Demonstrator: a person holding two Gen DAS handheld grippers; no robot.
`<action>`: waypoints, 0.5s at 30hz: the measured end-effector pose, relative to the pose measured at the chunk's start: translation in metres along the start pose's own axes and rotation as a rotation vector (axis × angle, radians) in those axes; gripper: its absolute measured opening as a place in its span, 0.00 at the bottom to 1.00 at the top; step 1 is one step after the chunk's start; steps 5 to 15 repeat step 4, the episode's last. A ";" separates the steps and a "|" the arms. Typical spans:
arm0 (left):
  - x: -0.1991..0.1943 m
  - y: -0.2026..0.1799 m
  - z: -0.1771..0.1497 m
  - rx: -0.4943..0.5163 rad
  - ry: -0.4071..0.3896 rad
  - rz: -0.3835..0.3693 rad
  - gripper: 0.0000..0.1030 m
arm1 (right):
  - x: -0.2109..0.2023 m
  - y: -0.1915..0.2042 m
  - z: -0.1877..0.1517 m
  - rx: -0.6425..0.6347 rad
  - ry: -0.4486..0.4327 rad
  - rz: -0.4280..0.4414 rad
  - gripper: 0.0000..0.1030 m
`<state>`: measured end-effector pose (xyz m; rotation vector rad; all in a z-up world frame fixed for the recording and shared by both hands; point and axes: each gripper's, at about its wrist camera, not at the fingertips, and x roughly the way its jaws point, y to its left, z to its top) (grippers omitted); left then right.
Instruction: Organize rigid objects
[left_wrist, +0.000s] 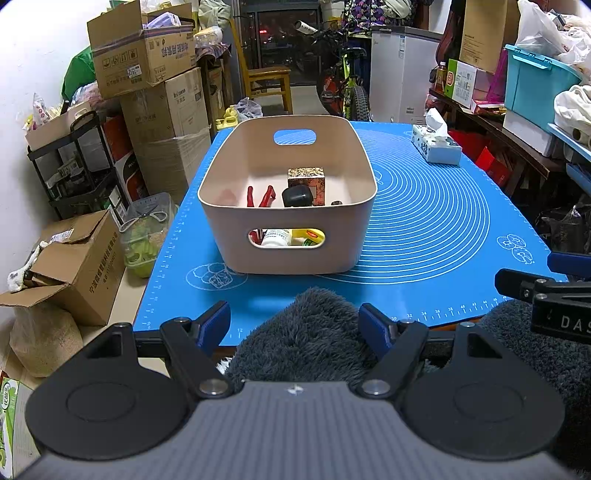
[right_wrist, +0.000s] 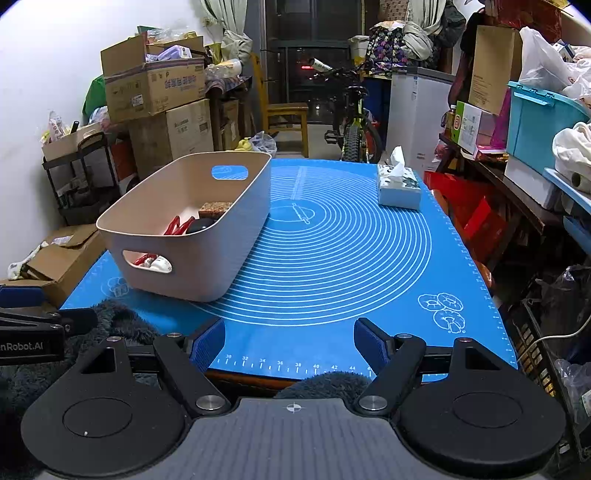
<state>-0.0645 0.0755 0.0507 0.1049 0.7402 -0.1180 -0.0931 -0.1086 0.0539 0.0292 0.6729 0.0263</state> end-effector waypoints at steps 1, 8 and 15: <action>0.000 0.000 0.000 0.000 0.000 0.000 0.75 | 0.000 0.000 0.000 0.000 0.000 0.000 0.78; -0.001 0.000 0.001 0.001 -0.002 -0.001 0.75 | 0.000 0.000 0.000 0.000 -0.001 0.000 0.78; -0.001 0.000 0.001 0.001 -0.002 -0.001 0.75 | 0.000 0.000 0.000 0.000 -0.001 0.000 0.78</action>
